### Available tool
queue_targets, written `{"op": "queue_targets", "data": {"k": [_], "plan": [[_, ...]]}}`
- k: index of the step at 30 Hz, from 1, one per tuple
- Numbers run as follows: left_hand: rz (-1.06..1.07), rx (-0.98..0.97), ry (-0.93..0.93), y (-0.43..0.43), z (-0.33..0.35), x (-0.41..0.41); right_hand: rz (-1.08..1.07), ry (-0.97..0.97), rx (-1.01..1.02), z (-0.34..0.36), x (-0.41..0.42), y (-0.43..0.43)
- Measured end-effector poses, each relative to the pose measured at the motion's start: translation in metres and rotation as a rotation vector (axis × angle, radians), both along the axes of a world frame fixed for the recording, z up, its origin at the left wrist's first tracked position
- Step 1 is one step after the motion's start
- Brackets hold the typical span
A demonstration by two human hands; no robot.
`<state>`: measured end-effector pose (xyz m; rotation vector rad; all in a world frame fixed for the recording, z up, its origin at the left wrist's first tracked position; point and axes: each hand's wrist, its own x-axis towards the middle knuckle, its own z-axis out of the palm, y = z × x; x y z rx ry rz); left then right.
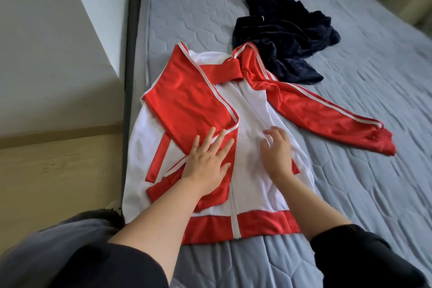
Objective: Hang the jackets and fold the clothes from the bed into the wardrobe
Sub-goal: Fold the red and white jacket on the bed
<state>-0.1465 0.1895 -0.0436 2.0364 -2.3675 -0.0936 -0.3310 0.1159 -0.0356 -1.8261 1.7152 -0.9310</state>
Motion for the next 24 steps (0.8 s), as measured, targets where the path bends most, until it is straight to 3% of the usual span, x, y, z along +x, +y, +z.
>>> {"op": "queue_targets", "data": {"k": [2,3,6,8,9,10,11,15,16,18,19,21,24], "plan": [[-0.004,0.045,0.008,-0.011,-0.001,-0.002,-0.144,-0.036,0.053,0.005,-0.020,-0.021],[-0.005,0.080,0.015,-0.016,-0.002,-0.003,-0.237,-0.155,0.152,0.007,-0.031,-0.031],[0.014,0.185,0.050,-0.020,-0.010,-0.003,-0.548,-0.670,0.444,0.016,-0.059,-0.059],[0.017,0.198,0.078,-0.019,-0.012,-0.002,-0.712,-1.194,0.498,0.018,-0.080,-0.077],[0.019,0.200,0.097,-0.019,-0.013,-0.001,-0.772,-1.356,0.491,0.018,-0.088,-0.084],[0.019,0.202,0.118,-0.019,-0.013,0.001,-0.784,-1.390,0.494,0.020,-0.093,-0.090],[0.019,0.203,0.139,-0.020,-0.013,0.002,-0.798,-1.328,0.498,0.021,-0.096,-0.094],[0.006,0.213,0.195,-0.019,-0.012,0.010,-0.763,-0.593,0.386,0.026,-0.089,-0.114],[0.009,0.225,0.211,-0.019,-0.010,0.011,-0.783,-0.524,0.348,0.030,-0.091,-0.121],[0.030,0.246,0.261,-0.021,-0.008,0.010,-0.837,-0.780,0.190,0.057,-0.078,-0.138],[0.047,0.248,0.308,-0.022,-0.007,0.010,-0.801,-0.752,0.143,0.072,-0.068,-0.137],[0.098,0.219,0.498,-0.025,-0.003,0.010,-0.676,-0.589,-0.042,0.092,-0.046,-0.138],[0.298,0.140,0.935,-0.028,0.014,0.017,-0.216,-0.107,-0.370,0.105,-0.004,-0.112]]}}
